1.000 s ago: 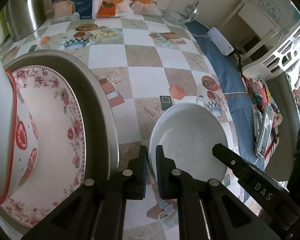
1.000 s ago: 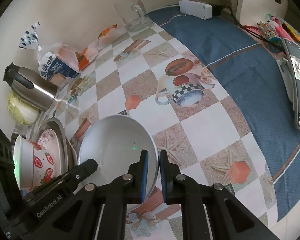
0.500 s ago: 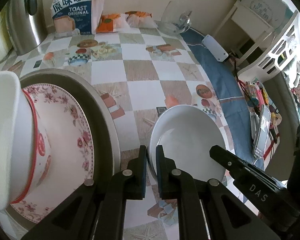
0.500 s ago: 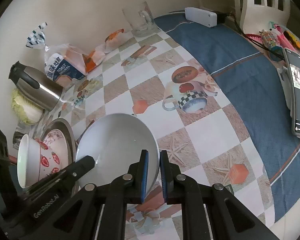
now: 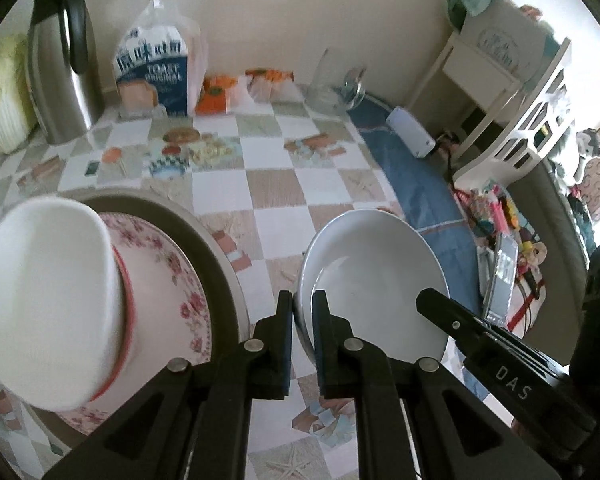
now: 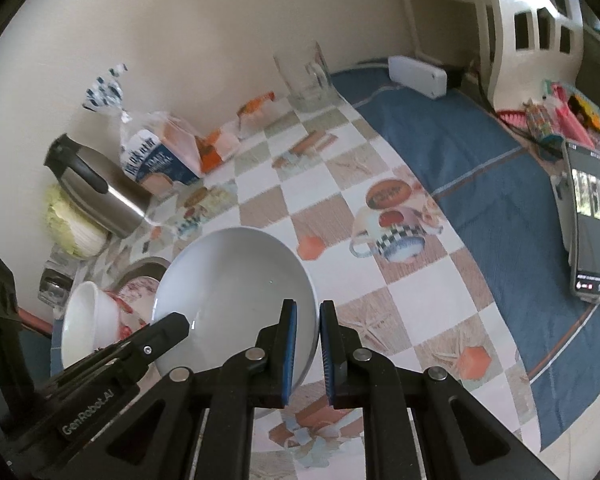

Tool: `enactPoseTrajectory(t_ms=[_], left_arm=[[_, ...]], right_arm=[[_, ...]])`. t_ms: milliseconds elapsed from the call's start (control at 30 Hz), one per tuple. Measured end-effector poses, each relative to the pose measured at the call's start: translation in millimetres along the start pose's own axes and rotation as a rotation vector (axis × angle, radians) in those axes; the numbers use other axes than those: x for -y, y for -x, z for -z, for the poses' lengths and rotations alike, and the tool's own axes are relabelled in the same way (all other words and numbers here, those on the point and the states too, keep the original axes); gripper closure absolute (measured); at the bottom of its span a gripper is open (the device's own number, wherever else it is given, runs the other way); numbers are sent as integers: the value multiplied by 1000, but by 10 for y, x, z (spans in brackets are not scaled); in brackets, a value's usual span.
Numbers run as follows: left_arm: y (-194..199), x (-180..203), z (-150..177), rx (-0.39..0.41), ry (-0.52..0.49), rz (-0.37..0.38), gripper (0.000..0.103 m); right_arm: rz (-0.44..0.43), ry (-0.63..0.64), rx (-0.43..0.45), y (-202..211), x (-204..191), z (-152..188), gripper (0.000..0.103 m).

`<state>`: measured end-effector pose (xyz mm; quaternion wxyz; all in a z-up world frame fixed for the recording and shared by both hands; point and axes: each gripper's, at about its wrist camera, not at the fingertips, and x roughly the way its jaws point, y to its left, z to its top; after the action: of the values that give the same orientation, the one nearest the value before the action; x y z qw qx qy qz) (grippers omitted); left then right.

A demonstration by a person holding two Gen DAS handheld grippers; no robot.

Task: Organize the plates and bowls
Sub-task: 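Lift the round white bowl with both tools and carry it toward the basin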

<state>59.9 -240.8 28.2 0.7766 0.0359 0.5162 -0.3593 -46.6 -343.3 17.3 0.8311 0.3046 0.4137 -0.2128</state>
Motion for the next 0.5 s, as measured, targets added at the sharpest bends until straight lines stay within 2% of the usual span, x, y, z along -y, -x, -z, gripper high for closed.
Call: enactPoseTrajectory(t_ms=[300,500], left_arm=[[529,-140,-67,116,-3,-3,94],[974,-415,-64,214,28,-43,94]], right_arm=[[-35,70,101,363,-398,-40,90],[-98,135,144,545,-826,-4,90]])
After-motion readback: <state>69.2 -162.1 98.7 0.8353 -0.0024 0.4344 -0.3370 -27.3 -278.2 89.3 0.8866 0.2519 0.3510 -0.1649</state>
